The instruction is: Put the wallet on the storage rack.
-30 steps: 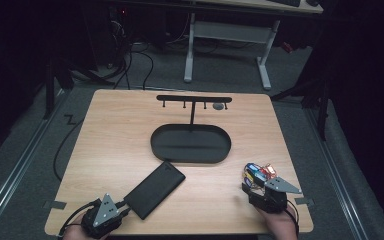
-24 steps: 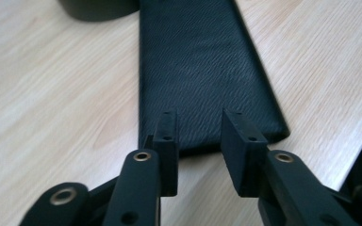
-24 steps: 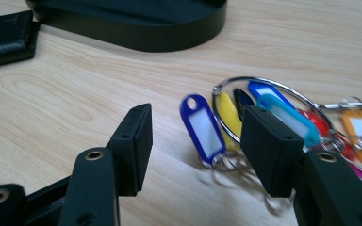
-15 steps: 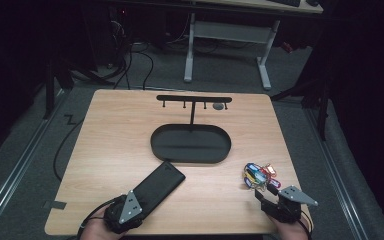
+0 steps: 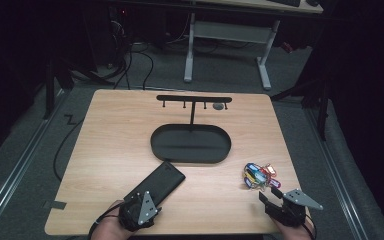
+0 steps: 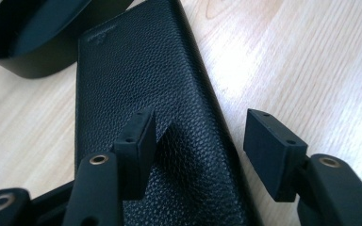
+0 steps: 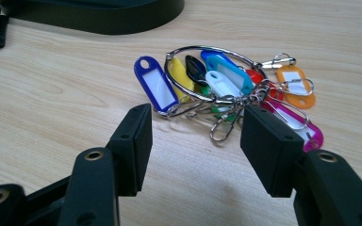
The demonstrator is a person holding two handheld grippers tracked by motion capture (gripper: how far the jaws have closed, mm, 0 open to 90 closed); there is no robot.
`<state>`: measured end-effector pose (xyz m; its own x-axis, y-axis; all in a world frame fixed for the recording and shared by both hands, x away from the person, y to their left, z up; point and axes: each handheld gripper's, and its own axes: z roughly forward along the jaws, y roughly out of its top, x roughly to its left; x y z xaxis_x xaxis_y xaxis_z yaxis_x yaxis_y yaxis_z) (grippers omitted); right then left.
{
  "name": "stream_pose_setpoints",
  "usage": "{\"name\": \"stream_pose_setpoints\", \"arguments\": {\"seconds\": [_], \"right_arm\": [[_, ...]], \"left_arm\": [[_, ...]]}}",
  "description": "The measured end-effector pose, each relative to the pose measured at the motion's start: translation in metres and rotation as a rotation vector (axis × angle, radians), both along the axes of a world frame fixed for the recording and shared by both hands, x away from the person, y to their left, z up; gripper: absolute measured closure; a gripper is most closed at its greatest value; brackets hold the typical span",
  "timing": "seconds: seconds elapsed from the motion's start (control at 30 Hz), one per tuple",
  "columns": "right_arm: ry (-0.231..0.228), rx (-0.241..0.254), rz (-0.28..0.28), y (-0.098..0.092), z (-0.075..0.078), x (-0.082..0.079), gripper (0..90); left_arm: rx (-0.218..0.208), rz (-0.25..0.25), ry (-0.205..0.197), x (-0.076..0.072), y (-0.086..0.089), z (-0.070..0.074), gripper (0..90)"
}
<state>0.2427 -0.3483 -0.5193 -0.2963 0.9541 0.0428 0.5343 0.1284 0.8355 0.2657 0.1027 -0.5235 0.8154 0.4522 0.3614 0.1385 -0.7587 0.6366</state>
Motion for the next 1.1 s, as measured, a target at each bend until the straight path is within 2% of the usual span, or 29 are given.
{"name": "stream_pose_setpoints", "arguments": {"seconds": [0.13,0.37,0.43,0.7,0.73,1.1], "right_arm": [[-0.001,-0.004,0.015,0.004,0.0,0.003,44.5],[-0.003,-0.004,0.031,0.009,0.001,0.008,44.5],[-0.002,-0.001,0.033,0.01,0.001,0.009,44.5],[-0.004,0.002,0.03,0.009,0.001,0.009,44.5],[-0.005,0.004,0.029,0.009,0.002,0.009,44.5],[-0.008,0.015,0.022,0.005,0.002,0.008,44.4]], "left_arm": [[0.003,0.01,-0.042,-0.003,0.0,-0.003,49.8],[0.007,0.011,-0.051,-0.004,0.0,-0.003,53.2],[0.012,0.012,-0.06,-0.005,0.001,-0.003,57.3],[-0.001,0.02,-0.05,-0.006,0.004,0.0,68.6],[-0.014,0.028,-0.044,-0.006,0.005,0.001,70.2],[-0.037,0.032,-0.051,-0.007,0.01,0.004,75.9]]}}
